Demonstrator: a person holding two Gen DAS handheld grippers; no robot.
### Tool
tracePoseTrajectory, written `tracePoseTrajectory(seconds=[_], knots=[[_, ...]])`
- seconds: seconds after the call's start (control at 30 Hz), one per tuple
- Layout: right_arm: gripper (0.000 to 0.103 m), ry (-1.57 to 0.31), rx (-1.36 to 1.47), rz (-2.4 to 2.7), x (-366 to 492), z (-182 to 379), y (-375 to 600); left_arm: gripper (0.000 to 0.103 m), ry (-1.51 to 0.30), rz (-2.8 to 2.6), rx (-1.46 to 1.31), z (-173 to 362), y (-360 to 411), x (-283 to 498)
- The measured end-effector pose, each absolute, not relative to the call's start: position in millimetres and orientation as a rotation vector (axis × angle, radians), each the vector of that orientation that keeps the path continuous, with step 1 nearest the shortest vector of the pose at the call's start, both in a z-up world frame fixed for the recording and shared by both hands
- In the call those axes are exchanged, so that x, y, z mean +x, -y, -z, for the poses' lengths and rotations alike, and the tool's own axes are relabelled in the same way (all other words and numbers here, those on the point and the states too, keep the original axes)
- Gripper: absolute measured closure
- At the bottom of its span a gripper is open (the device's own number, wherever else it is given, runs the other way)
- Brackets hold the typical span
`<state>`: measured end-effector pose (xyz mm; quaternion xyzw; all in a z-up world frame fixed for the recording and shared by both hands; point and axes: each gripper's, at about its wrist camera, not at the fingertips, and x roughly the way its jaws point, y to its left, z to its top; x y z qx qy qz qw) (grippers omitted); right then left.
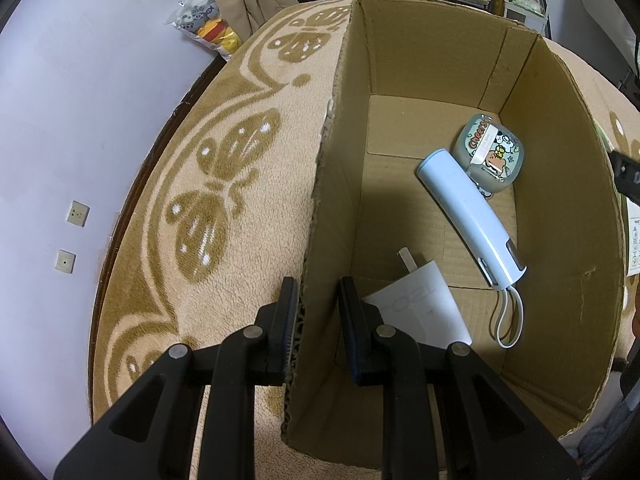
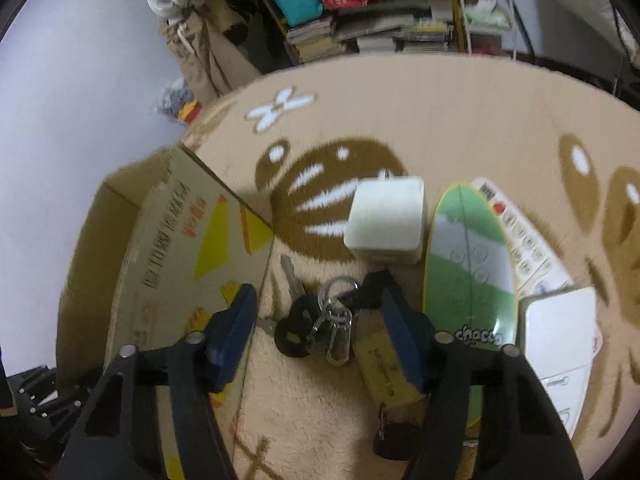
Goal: Organize rigid objects
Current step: 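Move the right gripper out of the box to the black keys, then grasp the black keys on the key ring with the right gripper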
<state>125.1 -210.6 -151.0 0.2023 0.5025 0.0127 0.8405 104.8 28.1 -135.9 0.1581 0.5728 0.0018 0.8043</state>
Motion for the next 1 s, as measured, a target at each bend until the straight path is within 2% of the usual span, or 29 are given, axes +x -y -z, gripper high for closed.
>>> tracePoseTrajectory(seconds=[0.13, 0.17, 0.23, 0.5, 0.57, 0.67, 1.0], knots=[[0.043, -1.09, 0.432, -0.039, 127, 162, 207, 0.082, -1.227, -0.004, 0.338, 136, -28, 105], [0.052, -1.095, 0.432, -0.049, 128, 163, 206, 0.082, -1.228, -0.004, 0.337, 136, -28, 105], [0.064, -1.115, 0.443, -0.069, 130, 169, 204, 0.082, -1.227, -0.005, 0.34, 136, -27, 105], [0.064, -1.103, 0.475, -0.052, 133, 178, 204, 0.082, -1.228, -0.005, 0.338, 136, -27, 105], [0.083, -1.106, 0.398, -0.024, 131, 175, 202, 0.082, -1.228, -0.005, 0.339, 136, -28, 106], [0.091, -1.085, 0.373, -0.01, 130, 169, 200, 0.082, -1.229, -0.005, 0.338, 136, -28, 105], [0.092, -1.022, 0.338, 0.051, 121, 145, 202, 0.082, -1.23, -0.004, 0.331, 135, -30, 105]])
